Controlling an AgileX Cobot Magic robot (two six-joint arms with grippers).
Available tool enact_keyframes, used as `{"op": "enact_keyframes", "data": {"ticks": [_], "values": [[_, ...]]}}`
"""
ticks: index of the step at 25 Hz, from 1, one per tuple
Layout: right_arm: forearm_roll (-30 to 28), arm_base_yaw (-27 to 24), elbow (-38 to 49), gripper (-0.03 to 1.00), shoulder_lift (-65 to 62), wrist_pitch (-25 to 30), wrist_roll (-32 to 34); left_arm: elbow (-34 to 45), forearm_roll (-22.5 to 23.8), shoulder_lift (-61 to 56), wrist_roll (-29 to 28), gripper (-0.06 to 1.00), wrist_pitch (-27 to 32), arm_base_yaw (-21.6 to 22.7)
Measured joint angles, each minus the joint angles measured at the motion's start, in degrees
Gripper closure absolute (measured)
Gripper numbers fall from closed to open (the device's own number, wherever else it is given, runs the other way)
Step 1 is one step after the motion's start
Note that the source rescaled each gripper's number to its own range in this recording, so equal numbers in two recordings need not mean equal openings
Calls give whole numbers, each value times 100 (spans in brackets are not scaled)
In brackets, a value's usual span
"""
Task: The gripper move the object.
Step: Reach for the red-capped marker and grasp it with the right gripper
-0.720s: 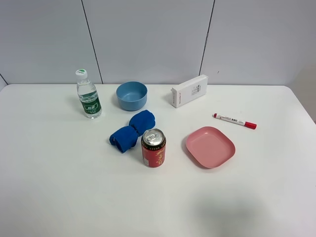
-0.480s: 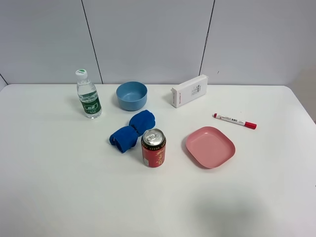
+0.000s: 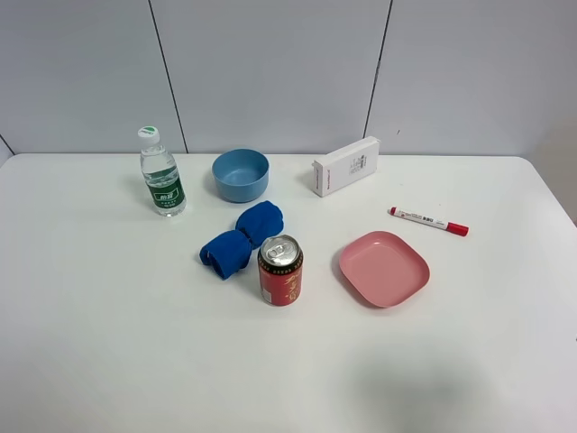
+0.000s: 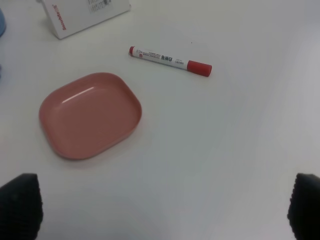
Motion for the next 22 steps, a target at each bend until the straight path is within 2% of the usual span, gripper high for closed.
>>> {"op": "enact_keyframes", "data": {"ticks": [8,12,18,22], "values": [[-98,0,-140,-3,106,24,-122,0,0,0,0,-6,0,0],[-337,0,-909,-3,835,19,-309,0,0,0,0,-6,0,0],[-371,0,-2279,-3,2339,20,-570,0,0,0,0,-6,5,0],[-441,0,-3047,-3,3320,24,-975,0,0,0,0,-6,5,0]]}}
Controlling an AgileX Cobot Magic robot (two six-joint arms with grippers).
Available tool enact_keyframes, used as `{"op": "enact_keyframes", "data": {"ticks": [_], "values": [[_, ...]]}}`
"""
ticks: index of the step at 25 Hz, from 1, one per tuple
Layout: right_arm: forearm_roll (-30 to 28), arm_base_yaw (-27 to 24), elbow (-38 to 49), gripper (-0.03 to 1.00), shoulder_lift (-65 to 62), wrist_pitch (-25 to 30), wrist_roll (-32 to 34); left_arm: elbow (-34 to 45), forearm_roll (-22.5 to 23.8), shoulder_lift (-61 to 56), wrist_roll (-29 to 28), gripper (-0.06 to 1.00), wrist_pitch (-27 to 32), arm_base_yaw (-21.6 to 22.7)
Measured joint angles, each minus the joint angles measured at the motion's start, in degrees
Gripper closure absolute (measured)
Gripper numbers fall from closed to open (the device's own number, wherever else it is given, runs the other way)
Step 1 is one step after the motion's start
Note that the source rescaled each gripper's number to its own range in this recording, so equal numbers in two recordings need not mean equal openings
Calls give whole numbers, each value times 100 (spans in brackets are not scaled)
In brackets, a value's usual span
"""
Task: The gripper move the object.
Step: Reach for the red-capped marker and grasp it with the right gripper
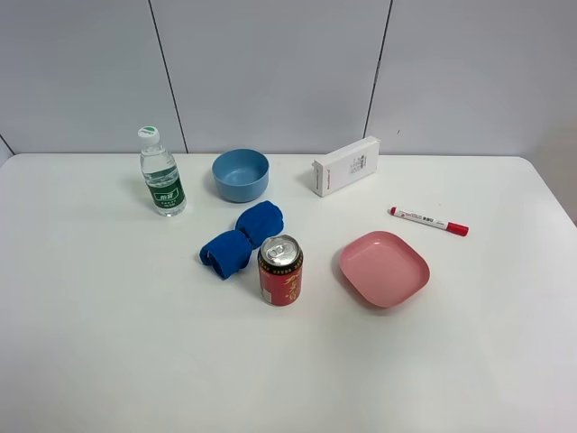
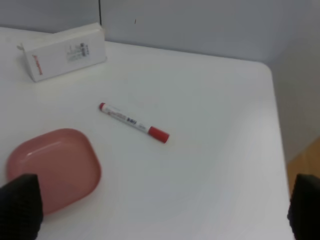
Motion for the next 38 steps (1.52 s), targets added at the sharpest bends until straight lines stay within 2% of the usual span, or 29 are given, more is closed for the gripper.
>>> {"op": "enact_keyframes", "data": {"ticks": [5,11,20,31,38], "values": [[-79,0,-595,-3,1287,-26,-846,0,0,0,0,-6,0,0],[-79,0,-663,-3,2622,-226,-1835,0,0,0,0,-6,1,0],[-79,0,-676,-3,4012,-361,-2090,0,0,0,0,-6,6,0],[228,0,-737,-3,5442,-1094,-2226,0,0,0,0,-6,6,0],[-433,284,-1625,-3,6835,-1267,-2398,0,0,0,0,-6,6,0]]}}
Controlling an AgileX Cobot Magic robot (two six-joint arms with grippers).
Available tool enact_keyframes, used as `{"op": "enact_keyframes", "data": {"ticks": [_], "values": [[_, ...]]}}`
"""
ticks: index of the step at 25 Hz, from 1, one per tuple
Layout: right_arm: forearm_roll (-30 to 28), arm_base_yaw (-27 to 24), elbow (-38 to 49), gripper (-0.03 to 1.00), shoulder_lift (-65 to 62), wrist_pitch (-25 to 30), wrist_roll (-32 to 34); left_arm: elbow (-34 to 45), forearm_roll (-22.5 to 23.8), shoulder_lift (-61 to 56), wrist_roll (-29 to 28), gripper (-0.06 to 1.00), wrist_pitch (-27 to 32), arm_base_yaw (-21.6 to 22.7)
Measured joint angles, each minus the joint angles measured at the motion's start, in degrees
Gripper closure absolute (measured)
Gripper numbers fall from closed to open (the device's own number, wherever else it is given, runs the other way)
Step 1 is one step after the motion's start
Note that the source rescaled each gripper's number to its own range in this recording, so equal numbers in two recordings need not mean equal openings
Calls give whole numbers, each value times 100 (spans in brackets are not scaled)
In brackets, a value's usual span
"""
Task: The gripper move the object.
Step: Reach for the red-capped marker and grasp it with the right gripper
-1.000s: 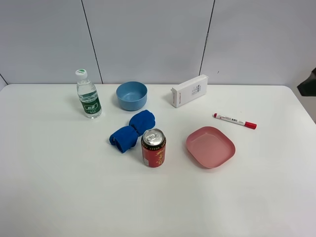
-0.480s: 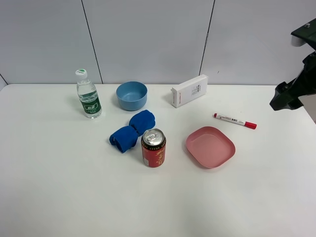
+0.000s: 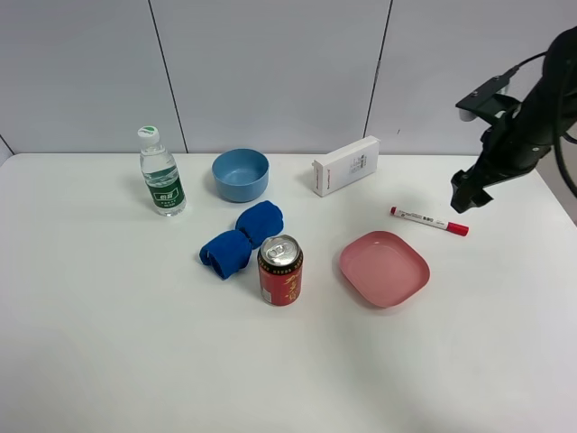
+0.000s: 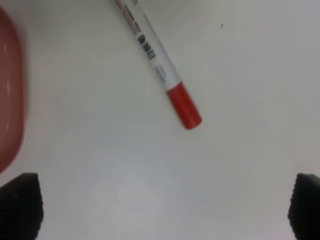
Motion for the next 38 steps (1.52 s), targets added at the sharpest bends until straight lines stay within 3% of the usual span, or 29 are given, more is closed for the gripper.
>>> {"op": "enact_keyframes", "data": {"ticks": [7,14,20,25,27,38], "values": [[-171,379,-668,-3,953,-819,-249,0,0,0,0,-6,0,0],[-186,408,-711,-3,1324,-1585,-434,0,0,0,0,-6,0,0],[-104,408,-711,-1,1514,-1558,-1004,0,0,0,0,-6,0,0],[305,408,-711,24,1544,-1455,-1291,0,0,0,0,-6,0,0],[384,408,-711,29,1571,-1392,-1311,0,0,0,0,-6,0,0],[354,408,-711,32,1971,-985,-1357,0,0,0,0,-6,0,0]]}}
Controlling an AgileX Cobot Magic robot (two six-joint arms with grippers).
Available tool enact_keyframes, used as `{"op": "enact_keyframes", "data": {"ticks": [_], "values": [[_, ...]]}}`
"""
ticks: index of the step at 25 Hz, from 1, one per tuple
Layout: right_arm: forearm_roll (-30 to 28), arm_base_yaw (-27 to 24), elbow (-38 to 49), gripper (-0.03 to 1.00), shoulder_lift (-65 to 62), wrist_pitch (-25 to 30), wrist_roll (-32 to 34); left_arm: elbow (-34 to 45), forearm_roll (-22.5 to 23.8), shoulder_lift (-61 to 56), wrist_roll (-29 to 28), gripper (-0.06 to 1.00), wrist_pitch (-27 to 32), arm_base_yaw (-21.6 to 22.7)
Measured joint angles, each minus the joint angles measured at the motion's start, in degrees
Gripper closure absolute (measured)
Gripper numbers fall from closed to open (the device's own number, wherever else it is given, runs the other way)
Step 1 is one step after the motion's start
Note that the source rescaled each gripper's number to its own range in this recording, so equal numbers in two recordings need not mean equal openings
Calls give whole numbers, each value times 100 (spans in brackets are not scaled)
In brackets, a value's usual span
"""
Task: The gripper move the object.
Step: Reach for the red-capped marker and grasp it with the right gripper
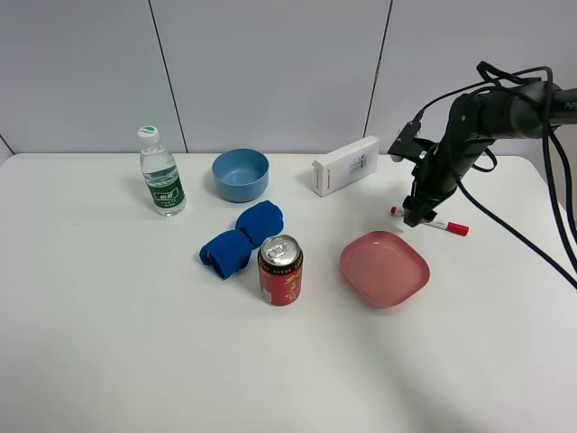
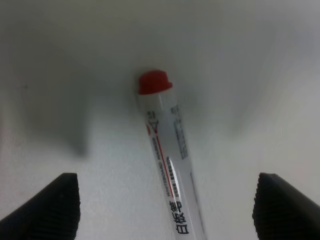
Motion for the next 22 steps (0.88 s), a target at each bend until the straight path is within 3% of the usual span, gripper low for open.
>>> {"op": "enact_keyframes", "data": {"ticks": [12,22], "values": [[-96,0,-4,32,304,-24,-38,0,0,-1,0,-6,0,0],[504,-131,-4,32,317,-28,-38,0,0,-1,0,-6,0,0]]}}
